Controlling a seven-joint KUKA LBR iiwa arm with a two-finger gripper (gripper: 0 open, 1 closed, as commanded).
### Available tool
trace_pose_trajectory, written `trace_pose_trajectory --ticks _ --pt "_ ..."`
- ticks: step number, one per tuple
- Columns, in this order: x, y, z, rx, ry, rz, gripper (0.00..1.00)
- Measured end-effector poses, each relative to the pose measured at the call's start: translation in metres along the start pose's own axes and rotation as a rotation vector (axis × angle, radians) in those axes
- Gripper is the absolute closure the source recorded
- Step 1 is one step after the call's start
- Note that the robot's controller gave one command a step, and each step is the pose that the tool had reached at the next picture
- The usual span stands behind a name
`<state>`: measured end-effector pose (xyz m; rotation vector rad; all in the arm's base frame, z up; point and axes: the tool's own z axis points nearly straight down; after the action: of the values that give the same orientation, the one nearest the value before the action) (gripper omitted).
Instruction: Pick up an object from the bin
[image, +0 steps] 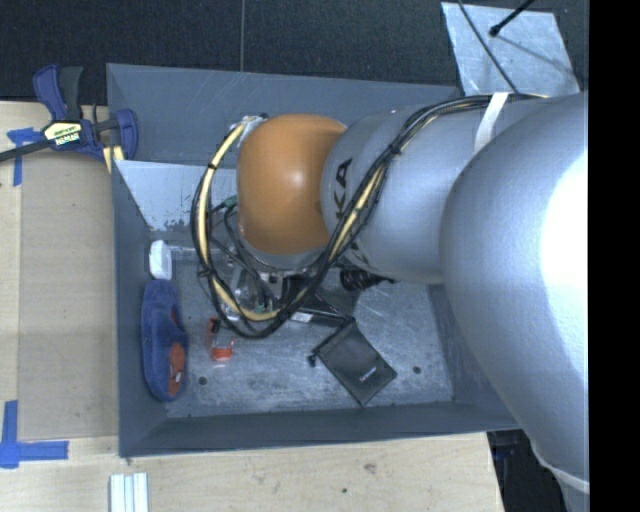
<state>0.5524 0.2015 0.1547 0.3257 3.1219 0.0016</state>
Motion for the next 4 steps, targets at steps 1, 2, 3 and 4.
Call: trace_pose_trajectory --ticks 1,2,3,4 --pt "-0.013 -0.066 0.086 0.0 0.001 -0.173 0.0" --pt "-0.022 -0.006 0.084 -0.003 -0.001 -0.025 0.0" --pt "-0.023 -0.008 0.084 -0.001 -0.002 -0.022 1.0" --pt "-0.048 0.045 -0.041 -0.006 -0.008 -0.042 1.0"
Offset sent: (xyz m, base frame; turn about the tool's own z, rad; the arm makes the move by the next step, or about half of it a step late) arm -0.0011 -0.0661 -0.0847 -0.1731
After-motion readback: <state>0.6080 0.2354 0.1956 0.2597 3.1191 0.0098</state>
